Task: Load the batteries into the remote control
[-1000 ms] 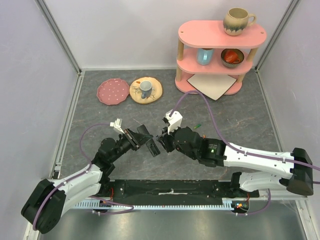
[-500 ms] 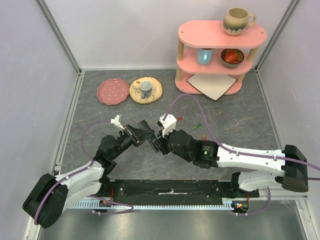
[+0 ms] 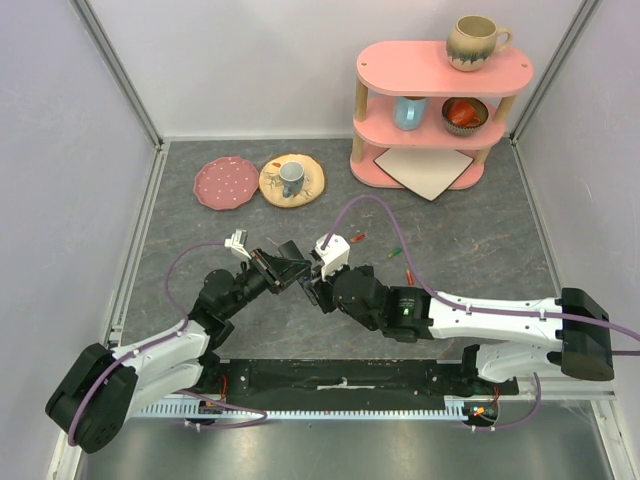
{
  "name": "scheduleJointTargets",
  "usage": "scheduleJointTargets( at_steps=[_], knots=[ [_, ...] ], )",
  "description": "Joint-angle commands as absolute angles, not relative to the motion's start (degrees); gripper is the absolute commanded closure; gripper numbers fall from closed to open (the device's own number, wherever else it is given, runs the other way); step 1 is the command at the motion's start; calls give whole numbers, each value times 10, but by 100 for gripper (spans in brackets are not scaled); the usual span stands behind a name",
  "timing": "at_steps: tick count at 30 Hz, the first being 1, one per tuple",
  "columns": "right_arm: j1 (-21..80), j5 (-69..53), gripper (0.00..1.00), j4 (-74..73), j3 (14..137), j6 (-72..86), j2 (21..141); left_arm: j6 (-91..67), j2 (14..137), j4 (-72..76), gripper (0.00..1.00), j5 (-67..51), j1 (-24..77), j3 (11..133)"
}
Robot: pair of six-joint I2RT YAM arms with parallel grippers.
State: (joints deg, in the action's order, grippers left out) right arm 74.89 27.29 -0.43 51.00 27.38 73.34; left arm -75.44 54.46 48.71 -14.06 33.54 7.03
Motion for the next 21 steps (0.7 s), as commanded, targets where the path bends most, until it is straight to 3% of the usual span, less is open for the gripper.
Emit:
scheduleJointTargets(
  at_steps=[1, 21],
  knots=[
    [752, 303, 100, 21, 502, 268, 731, -771, 537, 526, 98, -144, 340, 91],
    [771, 281, 100, -7, 492, 293, 732, -760, 527, 551, 98, -130, 342, 83]
  ],
)
